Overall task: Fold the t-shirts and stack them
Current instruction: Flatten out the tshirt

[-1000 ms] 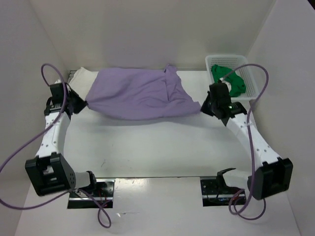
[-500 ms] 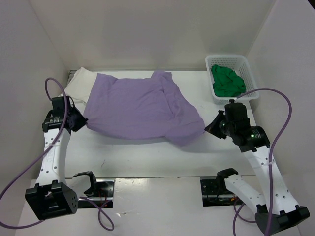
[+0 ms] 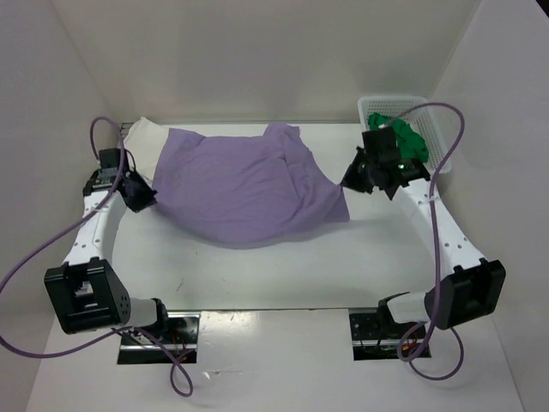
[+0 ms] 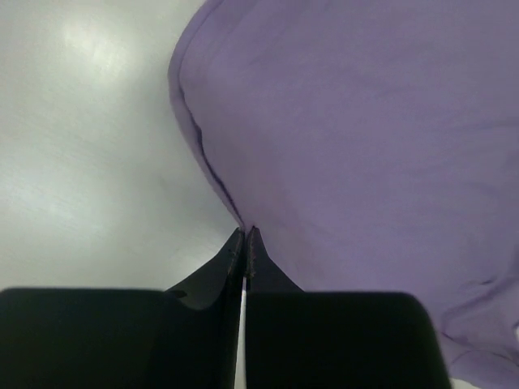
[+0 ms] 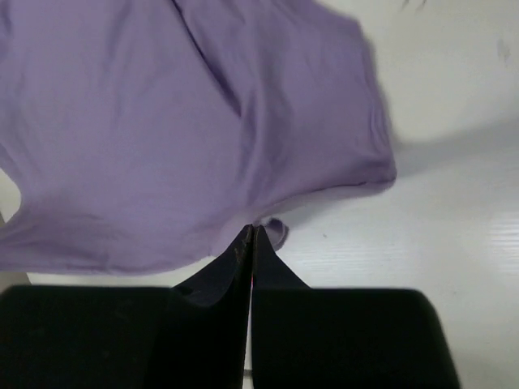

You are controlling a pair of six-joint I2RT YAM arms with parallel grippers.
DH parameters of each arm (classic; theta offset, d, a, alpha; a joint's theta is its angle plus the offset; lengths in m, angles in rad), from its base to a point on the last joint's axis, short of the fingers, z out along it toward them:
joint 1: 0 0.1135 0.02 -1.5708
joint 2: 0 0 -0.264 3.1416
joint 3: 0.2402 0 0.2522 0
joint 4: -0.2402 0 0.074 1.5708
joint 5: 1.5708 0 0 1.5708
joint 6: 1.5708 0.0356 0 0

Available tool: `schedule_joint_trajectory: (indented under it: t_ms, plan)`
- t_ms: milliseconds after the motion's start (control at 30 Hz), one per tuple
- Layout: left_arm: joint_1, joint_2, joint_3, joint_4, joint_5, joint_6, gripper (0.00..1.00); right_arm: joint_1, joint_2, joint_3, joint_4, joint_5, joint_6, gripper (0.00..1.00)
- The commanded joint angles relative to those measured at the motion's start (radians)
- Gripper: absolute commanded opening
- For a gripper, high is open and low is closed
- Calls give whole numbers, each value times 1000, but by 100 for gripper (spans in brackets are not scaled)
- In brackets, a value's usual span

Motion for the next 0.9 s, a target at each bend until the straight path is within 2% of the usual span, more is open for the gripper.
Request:
schedule_joint_trajectory:
  t_ms: [0, 33, 67, 133, 200, 267, 300, 433, 567, 700, 767, 867]
  plan:
    - [-27, -69, 259, 17, 39, -4, 0, -5, -86, 318, 81, 130, -61, 0]
    - [-38, -57, 390, -14, 39, -13, 0, -5, -86, 394, 37, 145, -74, 0]
    - [-49, -57, 452, -14, 66, -22, 0, -5, -86, 537, 20, 146, -74, 0]
    - [-79, -48, 572, -49, 76, -22, 0, 21, -86, 662, 6, 184, -86, 0]
    - [-90, -38, 747, -74, 76, -22, 0, 32, -86, 858, -31, 231, -106, 0]
    - [-90, -26, 856, -95, 66, -31, 0, 58, -77, 1034, -42, 264, -117, 0]
    - [-90, -26, 933, -95, 66, -31, 0, 72, -68, 1087, -42, 294, -117, 0]
    - [-90, -17, 1084, -95, 39, -41, 0, 133, -28, 1277, -33, 336, -150, 0]
    - [-90, -8, 1161, -108, -19, -16, 0, 182, 0, 1353, 0, 354, -161, 0]
    - [-90, 15, 1170, -108, -24, -16, 0, 316, 64, 1416, 70, 527, -269, 0]
    - [-90, 28, 1140, -97, -24, -16, 0, 370, 88, 1330, 148, 704, -348, 0]
    - [-90, 49, 1034, -42, -24, -7, 0, 370, 162, 1234, 253, 768, -451, 0]
